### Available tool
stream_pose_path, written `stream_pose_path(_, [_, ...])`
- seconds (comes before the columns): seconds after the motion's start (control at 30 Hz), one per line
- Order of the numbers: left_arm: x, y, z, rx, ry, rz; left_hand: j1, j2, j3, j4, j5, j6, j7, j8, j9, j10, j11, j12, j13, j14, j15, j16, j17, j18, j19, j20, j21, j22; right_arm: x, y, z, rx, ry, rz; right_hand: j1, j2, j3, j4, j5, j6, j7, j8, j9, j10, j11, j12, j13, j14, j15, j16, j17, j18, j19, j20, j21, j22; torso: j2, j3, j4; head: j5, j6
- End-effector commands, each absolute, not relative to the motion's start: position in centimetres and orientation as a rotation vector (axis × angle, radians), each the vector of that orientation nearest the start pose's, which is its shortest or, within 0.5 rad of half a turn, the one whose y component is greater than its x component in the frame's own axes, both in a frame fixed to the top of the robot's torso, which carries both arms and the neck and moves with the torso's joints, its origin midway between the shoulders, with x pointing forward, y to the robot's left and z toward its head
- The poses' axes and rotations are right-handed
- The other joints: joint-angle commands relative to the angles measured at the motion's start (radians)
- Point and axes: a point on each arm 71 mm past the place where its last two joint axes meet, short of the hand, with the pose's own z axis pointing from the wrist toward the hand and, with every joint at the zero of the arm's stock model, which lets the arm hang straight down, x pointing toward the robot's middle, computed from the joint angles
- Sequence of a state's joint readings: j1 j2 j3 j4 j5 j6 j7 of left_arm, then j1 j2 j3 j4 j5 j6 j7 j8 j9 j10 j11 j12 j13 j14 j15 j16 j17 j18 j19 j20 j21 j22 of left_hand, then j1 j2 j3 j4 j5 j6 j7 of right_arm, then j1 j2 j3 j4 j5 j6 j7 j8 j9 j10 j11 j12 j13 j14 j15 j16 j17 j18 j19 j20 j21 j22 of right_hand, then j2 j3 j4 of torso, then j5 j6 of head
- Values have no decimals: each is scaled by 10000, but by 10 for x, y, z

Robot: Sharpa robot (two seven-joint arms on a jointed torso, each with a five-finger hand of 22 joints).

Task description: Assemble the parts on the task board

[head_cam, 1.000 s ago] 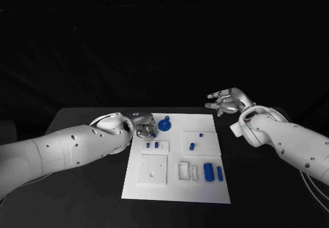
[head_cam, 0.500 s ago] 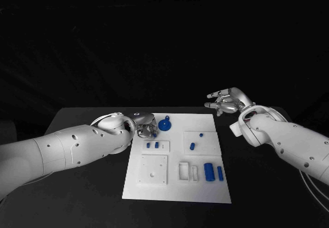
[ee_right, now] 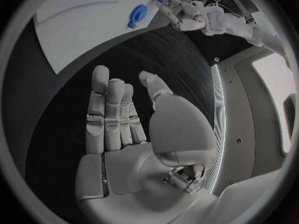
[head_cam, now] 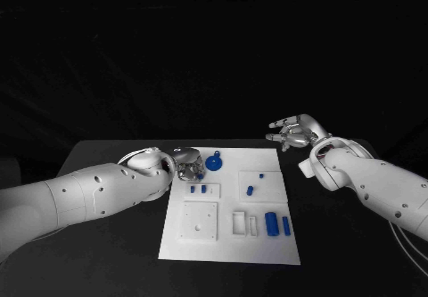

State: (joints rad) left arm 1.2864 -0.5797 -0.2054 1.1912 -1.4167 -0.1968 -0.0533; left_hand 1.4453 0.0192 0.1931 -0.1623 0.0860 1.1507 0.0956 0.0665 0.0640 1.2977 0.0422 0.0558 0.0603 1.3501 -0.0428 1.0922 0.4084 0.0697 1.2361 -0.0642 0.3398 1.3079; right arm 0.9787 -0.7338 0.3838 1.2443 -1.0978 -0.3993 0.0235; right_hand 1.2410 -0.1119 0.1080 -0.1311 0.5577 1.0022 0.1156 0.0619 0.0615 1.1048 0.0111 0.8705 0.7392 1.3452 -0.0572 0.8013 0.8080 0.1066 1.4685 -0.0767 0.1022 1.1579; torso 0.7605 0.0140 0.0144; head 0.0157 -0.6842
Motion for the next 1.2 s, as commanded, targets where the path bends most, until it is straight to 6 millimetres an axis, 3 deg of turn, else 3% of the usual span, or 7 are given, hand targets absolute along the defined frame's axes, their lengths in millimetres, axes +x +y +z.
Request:
stream_pose_path(0.03, [534, 161, -223, 3066, 18496, -5375, -4, -167, 69, -39, -61, -210, -22, -49, -10, -105, -3, 25, -7, -63, -4, -71, -15, 201, -81, 28, 5, 185, 543, -260, -171, 4915, 14350, 8435, -89, -10, 30, -53, 36, 34, 24, 1, 13, -85, -21, -3, -23, -103, 20, 1, -13, 4, 237, 32, 32, -18, -2, -2, 3, -10, -5])
stream_pose_path(0.3, [534, 161, -223, 2995, 18377, -5429, 14, -420, 170, -152, -66, -1211, -271, -52, -23, -162, 24, 23, -9, -108, 13, -126, -59, 205, -105, 39, -2, 182, 543, -260, -171, 4868, 14400, 8423, -57, -22, 51, -66, 27, -35, 21, 1, 11, 29, -35, -328, -408, -141, 20, -36, -40, -2, 221, 38, -23, -99, -3, 1, 7, -9, -6])
stream_pose_path(0.6, [535, 165, -222, 2890, 18231, -5384, 11, -531, 251, -146, -61, -1482, -302, -48, -20, -381, 111, 23, -11, -158, 65, -161, -89, 232, -141, 74, -8, 185, 542, -258, -172, 4571, 14659, 8350, -110, -27, 491, -255, -74, 138, 10, -16, 6, 843, -70, -3069, -2976, -90, 16, -398, -440, -53, 226, 13, -191, -400, 0, 2, -3, -10, 16])
stream_pose_path(0.77, [538, 171, -220, 2743, 18018, -5306, 138, -830, 395, -281, -175, -1726, -229, -50, -25, -1704, 545, 29, -12, -627, 336, -441, -224, 379, -443, 285, -141, 196, 540, -254, -176, 3934, 15301, 8231, -218, 87, 1261, -683, -369, 471, 43, -16, 8, 1534, 126, -6020, -5410, 99, 77, -310, -555, 37, 363, 20, -65, -415, 1, 2, -9, -93, 64])
stream_pose_path(0.9, [541, 181, -218, 2446, 17823, -5300, 188, -955, 557, -302, -120, -1509, -140, -35, -17, -1884, 601, 23, -12, -833, 384, -674, -389, 494, -615, 402, -153, 210, 537, -250, -181, 3163, 15895, 8031, -265, 148, 1849, -1053, -686, 966, -1, 6, 41, 1531, 374, -7541, -6636, 282, 139, -119, -511, 218, 392, 78, 264, -229, -2, -11, -16, -257, 145])
stream_pose_path(1.1, [553, 208, -204, 190, 17346, -5957, -26, -977, 621, -183, -87, -1039, 122, -38, -17, -2148, 696, 23, -7, -1943, 572, -3483, -1685, 117, -1903, 647, -1414, -471, 527, -242, -191, 1123, 16624, 6995, -286, 158, 2429, -1438, -1156, 1242, -43, 10, 44, 1424, 485, -8079, -6781, 415, 207, 107, -459, 384, 363, 181, 780, 57, -8, -5, -6, -478, 242])
stream_pose_path(1.2, [558, 220, -196, -1230, 17113, -6510, -173, -941, 554, -8, -126, -1023, 189, -28, -11, -2033, 721, 13, -10, -1675, 700, -5062, -2330, -7, -1971, 782, -2333, -1399, 523, -240, -194, 358, 16795, 6423, -282, 82, 2616, -1445, -1480, 1335, -65, 0, 41, 1433, 480, -8081, -6782, 452, 205, 155, -463, 374, 361, 186, 887, 104, -9, -3, -9, -508, 269])
